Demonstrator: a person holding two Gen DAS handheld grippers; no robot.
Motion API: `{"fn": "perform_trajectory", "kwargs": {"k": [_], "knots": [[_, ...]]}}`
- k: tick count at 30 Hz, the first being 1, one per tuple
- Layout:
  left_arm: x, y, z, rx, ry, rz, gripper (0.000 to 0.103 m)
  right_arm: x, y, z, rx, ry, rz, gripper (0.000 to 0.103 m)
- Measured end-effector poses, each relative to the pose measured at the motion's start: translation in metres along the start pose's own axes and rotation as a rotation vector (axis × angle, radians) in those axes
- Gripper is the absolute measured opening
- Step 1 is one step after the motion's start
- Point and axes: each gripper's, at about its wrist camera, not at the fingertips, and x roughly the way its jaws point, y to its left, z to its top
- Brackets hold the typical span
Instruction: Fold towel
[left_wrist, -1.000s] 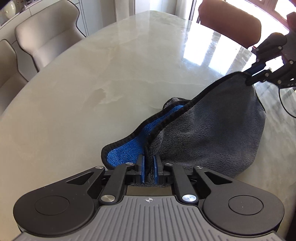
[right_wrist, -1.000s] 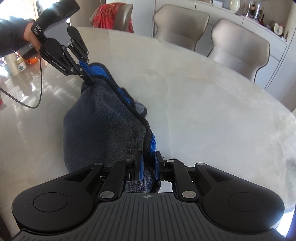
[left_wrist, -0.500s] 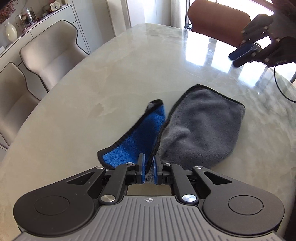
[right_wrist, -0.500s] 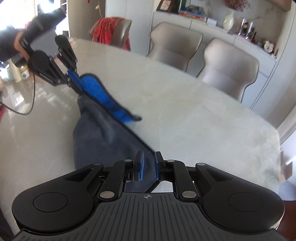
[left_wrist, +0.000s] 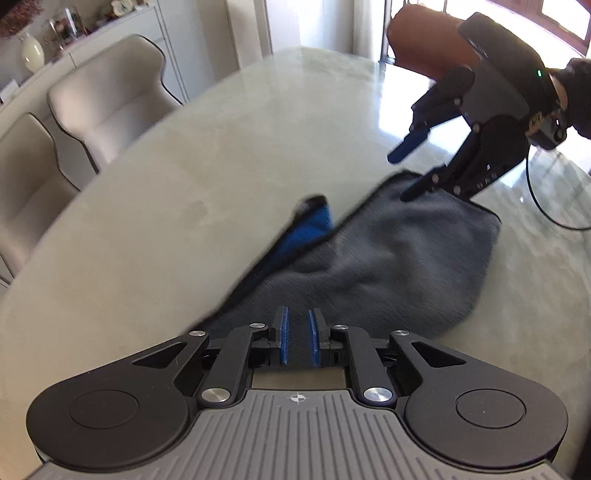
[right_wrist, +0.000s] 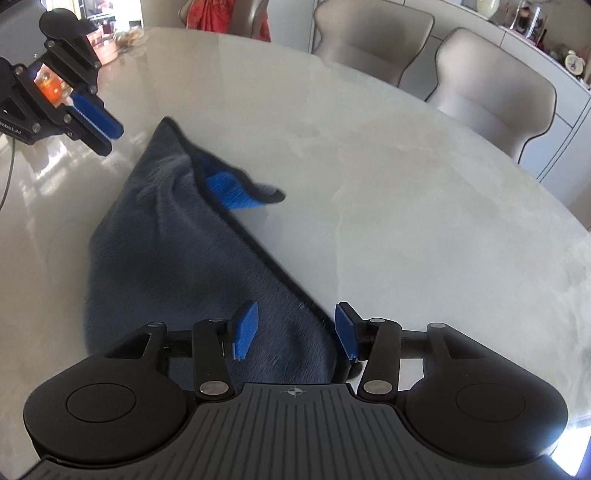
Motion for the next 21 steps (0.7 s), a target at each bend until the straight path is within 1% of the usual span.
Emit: {"fn": "perform_trajectory", "kwargs": {"k": [3, 8, 11, 13, 15, 18, 21], "knots": [[0.014, 0.014, 0.004, 0.007, 0.015, -0.003, 0.019, 0.010, -0.007, 0.002, -0.020, -0.010, 0.036, 0.047], [0.045, 0.018, 0.003, 0.071, 0.083, -0.043, 0.019, 0.019, -0.014, 0.002, -0.040, 0.008, 0.077, 0.047], [0.054, 0.019, 0.000, 0.095, 0.113, -0.065, 0.026, 0.025, -0.016, 0.002, -0.054, 0.023, 0.107, 0.047], [0.058, 0.020, -0.001, 0.098, 0.115, -0.082, 0.035, 0.030, -0.016, 0.001, -0.056, 0.032, 0.117, 0.047], [0.057, 0.021, -0.004, 0.101, 0.111, -0.088, 0.039, 0.033, -0.016, -0.001, -0.058, 0.040, 0.117, 0.047], [0.059, 0.023, -0.004, 0.098, 0.104, -0.081, 0.040, 0.033, -0.018, -0.003, -0.053, 0.036, 0.132, 0.049], [0.060, 0.025, -0.004, 0.095, 0.097, -0.074, 0.041, 0.031, -0.020, -0.008, -0.043, 0.025, 0.138, 0.057]]}}
